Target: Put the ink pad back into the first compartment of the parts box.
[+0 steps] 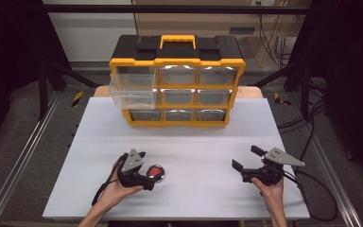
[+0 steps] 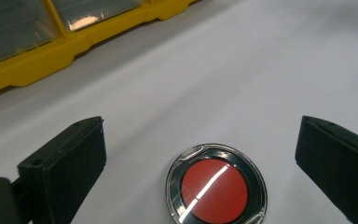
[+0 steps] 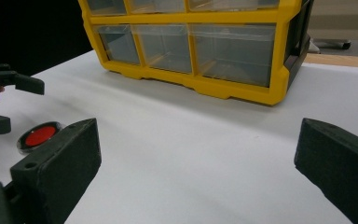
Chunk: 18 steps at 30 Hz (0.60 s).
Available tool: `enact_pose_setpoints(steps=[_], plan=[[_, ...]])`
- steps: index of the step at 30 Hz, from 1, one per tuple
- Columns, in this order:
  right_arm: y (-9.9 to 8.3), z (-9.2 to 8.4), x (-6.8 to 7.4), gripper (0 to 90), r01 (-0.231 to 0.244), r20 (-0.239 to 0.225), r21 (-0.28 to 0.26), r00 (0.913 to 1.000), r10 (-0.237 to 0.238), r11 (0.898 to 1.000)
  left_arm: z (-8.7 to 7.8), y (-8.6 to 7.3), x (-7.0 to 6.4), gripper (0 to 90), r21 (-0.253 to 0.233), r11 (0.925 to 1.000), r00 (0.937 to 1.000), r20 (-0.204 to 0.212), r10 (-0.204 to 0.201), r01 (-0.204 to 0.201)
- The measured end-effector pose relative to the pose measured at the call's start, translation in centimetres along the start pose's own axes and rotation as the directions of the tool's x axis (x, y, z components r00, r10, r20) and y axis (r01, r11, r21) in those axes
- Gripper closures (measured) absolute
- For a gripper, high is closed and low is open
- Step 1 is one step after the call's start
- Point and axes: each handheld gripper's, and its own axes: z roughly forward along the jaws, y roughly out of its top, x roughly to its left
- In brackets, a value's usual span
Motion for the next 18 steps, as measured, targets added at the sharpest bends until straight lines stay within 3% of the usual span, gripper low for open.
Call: enact_pose_setpoints(steps=[7, 18], plan=[[0.0, -0.1, 0.0, 1.2, -0.003, -0.001, 0.002, 1.0000, 0.003, 1.000, 1.0, -0.2, -0.5, 2.0, 0.049, 0.9988, 1.0000, 0.009, 0.001, -0.002], [0.0, 0.0, 0.1, 1.2, -0.003, 0.000, 0.007, 1.0000, 0.003, 1.000, 1.5, -0.4, -0.6, 6.0, 0.135, 0.9888, 0.9979, -0.001, -0.064, 0.064]])
